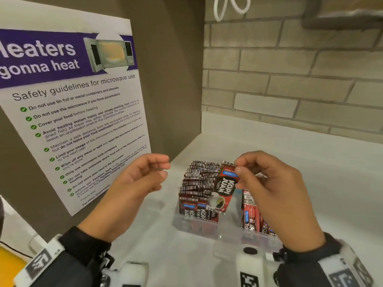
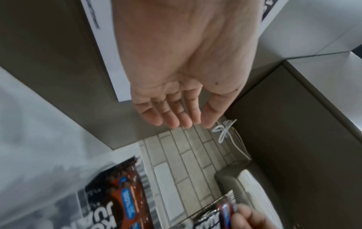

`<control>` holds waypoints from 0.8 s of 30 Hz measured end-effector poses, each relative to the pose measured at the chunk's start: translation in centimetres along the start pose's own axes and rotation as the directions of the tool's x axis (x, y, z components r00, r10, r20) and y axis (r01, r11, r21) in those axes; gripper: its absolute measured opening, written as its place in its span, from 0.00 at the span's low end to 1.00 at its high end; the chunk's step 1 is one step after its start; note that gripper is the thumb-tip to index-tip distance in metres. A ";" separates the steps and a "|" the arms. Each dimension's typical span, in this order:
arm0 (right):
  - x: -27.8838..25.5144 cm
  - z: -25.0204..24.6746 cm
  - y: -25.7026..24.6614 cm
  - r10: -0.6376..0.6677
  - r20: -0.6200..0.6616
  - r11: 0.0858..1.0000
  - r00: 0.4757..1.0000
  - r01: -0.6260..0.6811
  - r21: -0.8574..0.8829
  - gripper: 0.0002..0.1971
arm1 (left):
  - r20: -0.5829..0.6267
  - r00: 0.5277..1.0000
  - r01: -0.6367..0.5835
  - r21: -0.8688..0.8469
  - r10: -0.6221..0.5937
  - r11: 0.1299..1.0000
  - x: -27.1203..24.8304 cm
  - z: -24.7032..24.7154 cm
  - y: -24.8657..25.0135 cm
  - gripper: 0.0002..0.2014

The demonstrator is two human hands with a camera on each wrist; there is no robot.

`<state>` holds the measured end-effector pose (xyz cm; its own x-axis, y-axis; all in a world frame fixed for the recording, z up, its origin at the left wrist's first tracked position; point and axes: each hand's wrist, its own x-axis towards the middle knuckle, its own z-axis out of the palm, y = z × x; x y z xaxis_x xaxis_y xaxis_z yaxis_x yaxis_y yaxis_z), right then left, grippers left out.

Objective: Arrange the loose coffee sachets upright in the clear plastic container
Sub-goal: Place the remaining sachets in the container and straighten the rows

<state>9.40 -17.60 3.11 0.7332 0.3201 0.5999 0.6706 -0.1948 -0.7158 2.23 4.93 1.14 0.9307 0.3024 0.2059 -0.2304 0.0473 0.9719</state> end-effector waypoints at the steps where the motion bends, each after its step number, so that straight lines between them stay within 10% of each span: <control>1: -0.1 0.2 0.2 -0.001 0.034 0.999 0.999 0.002 -0.039 0.10 | -0.023 1.000 0.011 -0.016 -0.012 1.000 0.0 -0.4 -0.1 0.20; 8: -0.7 2.8 1.4 -0.060 0.192 0.963 0.980 0.107 -0.247 0.12 | -0.079 0.996 0.048 -0.020 -0.050 0.999 -0.5 -1.1 -1.0 0.22; 20: -1.8 4.7 2.7 0.145 0.274 0.983 0.951 -0.108 -0.146 0.11 | -0.025 0.993 0.119 -0.002 -0.119 0.993 0.0 -0.6 -3.2 0.20; 24: -1.6 3.3 2.5 0.380 0.033 0.913 0.925 -0.380 0.147 0.20 | -0.052 0.991 0.122 -0.067 -0.126 0.990 0.8 -0.2 -3.9 0.20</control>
<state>9.47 -15.54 -0.82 0.9288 0.2524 0.2712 0.3172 -0.1634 -0.9342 3.79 5.15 -2.50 0.9362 0.3433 0.0757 -0.1334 0.1478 0.9800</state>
